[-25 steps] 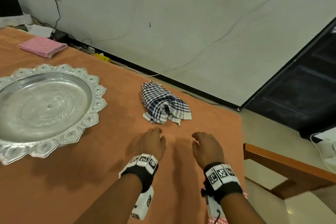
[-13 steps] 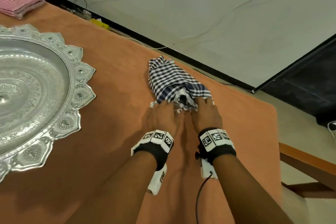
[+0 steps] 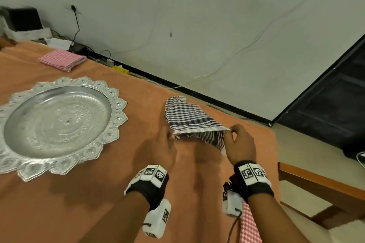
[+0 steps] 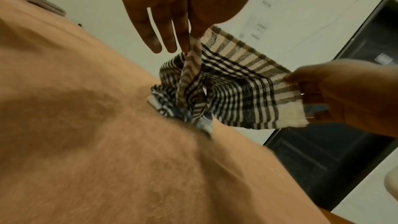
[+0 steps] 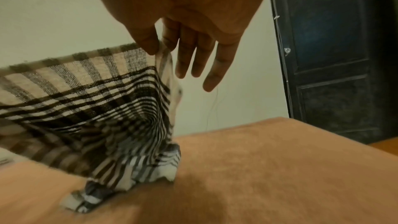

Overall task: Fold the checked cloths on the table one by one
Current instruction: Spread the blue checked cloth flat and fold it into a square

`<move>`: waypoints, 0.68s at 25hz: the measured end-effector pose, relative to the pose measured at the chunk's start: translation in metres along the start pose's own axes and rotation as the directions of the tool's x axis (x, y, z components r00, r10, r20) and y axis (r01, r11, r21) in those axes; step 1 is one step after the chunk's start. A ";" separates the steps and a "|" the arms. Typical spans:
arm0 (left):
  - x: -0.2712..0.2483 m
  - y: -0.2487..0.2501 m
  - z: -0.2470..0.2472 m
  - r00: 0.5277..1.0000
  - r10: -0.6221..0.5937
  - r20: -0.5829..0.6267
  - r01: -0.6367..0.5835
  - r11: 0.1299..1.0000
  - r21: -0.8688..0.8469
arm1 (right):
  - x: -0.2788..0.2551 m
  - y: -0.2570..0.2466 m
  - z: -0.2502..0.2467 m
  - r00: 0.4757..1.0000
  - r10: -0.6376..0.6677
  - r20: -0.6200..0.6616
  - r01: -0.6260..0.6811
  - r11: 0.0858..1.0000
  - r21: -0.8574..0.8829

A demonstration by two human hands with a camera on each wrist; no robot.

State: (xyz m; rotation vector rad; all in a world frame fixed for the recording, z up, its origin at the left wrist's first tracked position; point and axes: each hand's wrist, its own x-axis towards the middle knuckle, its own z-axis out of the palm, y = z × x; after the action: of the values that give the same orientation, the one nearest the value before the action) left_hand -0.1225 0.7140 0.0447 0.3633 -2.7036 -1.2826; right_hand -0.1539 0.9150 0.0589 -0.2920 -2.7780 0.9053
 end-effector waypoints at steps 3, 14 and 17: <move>-0.050 0.040 -0.049 0.987 0.102 -0.128 -0.122 0.980 -0.157 | -0.044 -0.024 -0.068 0.995 -0.072 -0.067 0.080 0.990 0.120; -0.194 0.098 -0.217 0.735 0.599 -0.318 -0.575 0.799 0.175 | -0.158 -0.089 -0.269 0.864 -0.461 -0.204 0.422 0.882 -0.208; -0.232 0.075 -0.243 0.730 0.675 -0.102 -0.627 0.722 0.293 | -0.178 -0.085 -0.288 0.853 -0.484 -0.197 0.423 0.861 -0.284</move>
State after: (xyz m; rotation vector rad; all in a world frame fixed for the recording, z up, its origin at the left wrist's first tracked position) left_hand 0.1414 0.6414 0.2535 -0.4130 -2.4414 -0.6674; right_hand 0.0794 0.9634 0.3136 0.2051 -2.5290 0.3930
